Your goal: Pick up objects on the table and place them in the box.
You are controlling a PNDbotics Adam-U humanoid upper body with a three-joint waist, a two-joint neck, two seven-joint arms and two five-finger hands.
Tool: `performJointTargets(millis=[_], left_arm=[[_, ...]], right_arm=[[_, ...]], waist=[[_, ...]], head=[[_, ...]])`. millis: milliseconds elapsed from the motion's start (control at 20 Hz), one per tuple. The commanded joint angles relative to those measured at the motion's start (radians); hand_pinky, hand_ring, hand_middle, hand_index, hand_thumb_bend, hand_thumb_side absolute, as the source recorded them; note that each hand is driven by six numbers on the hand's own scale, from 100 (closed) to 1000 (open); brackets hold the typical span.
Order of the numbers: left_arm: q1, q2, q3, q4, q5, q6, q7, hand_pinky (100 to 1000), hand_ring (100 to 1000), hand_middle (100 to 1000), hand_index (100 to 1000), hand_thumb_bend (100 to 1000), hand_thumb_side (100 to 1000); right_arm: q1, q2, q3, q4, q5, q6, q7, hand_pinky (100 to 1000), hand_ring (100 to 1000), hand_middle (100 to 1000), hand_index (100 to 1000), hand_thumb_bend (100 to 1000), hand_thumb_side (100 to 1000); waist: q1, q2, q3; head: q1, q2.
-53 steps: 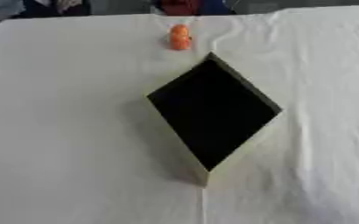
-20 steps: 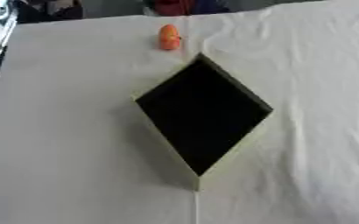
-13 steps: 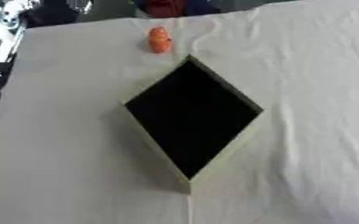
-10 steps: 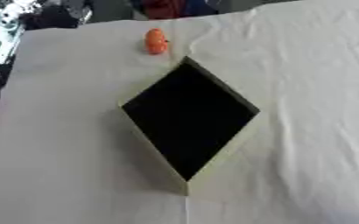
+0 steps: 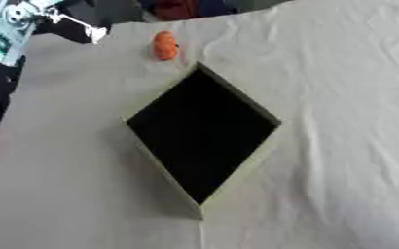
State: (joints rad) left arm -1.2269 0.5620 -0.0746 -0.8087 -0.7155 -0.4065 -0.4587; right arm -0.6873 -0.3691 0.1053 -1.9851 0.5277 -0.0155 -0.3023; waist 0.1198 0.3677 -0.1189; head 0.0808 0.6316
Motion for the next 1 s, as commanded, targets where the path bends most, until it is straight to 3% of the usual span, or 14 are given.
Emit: performJointTargets(millis=[50,350,450,650,1000], left_arm=[[-0.03,0.015,0.013,-0.003,-0.036,0.0,-0.002,781,871,857,881,101,101],[-0.04,0.002,0.015,0.006,-0.06,-0.003,0.016,794,880,867,887,121,146],[-0.043,-0.004,0.014,0.011,-0.068,0.0,0.014,825,895,874,896,226,319],[-0.05,-0.013,0.011,0.019,-0.077,-0.004,0.003,844,909,881,907,386,516],[-0.065,-0.024,0.003,0.021,-0.045,-0.025,-0.059,844,911,885,903,362,541]], right_arm=[[-0.019,-0.011,-0.003,-0.015,-0.006,-0.003,-0.003,719,844,642,779,100,733],[-0.019,-0.007,-0.002,-0.015,-0.009,-0.006,-0.002,717,843,639,778,100,735],[-0.019,-0.006,-0.001,-0.015,-0.011,-0.005,-0.002,717,842,638,778,100,735],[-0.019,-0.005,0.0,-0.015,-0.015,-0.004,-0.003,716,840,634,777,100,736],[-0.022,-0.001,0.0,-0.015,-0.018,-0.005,-0.005,714,837,629,777,100,738]], waist=[[-0.003,-0.019,-0.002],[0.0,-0.019,-0.01],[0.001,-0.018,-0.014],[0.004,-0.016,-0.025],[0.011,-0.014,-0.043]], head=[[0.014,-0.006],[0.026,-0.008],[0.029,-0.01],[0.035,-0.012],[0.042,-0.012]])
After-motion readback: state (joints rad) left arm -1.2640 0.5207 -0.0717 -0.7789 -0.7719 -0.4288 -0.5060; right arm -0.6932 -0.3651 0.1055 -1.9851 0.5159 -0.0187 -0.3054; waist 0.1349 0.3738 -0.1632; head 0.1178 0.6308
